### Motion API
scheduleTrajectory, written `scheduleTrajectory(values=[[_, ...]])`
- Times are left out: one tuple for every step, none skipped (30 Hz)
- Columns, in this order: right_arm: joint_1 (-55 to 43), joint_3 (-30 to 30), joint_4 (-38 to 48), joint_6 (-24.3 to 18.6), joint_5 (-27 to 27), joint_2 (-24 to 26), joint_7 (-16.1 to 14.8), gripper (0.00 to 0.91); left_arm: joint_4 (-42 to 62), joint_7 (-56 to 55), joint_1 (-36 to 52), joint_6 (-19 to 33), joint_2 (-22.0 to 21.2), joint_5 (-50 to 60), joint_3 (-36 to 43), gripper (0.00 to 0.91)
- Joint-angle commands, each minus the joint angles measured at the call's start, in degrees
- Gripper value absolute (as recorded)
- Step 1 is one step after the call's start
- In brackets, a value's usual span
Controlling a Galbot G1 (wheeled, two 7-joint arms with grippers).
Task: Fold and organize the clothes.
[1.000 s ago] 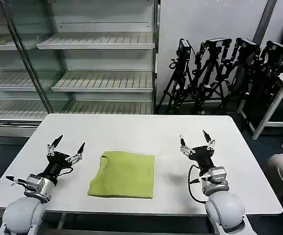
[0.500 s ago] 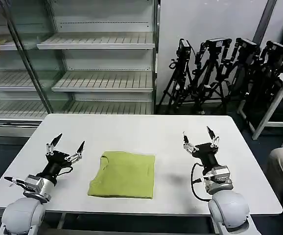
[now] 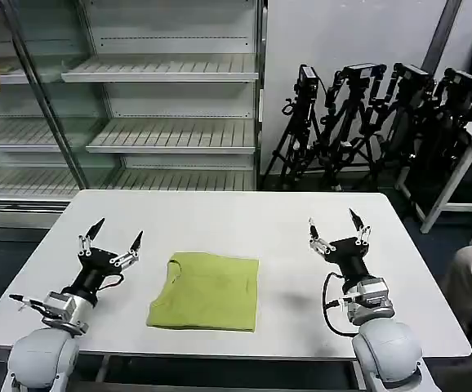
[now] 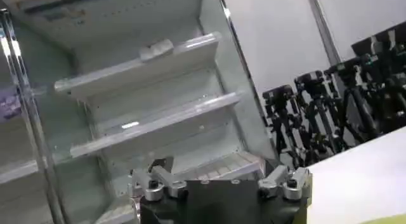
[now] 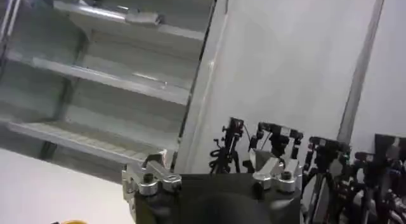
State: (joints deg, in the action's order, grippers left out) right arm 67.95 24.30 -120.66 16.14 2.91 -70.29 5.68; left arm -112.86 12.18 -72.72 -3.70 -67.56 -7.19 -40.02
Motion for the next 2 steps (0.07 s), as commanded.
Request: scheduleTrajectory(values=[[0.1, -0.9, -0.3, -0.2, -0.5, 0.1, -0.4, 0.907, 1.3, -0.7, 1.5, 2.3, -0.3, 0.4, 0.2, 0.907], [0.2, -1.0, -0.4, -0.3, -0.9, 0.1, -0.5, 0.907, 1.3, -0.5, 1.5, 2.7, -0.3, 0.3, 0.3, 0.907]])
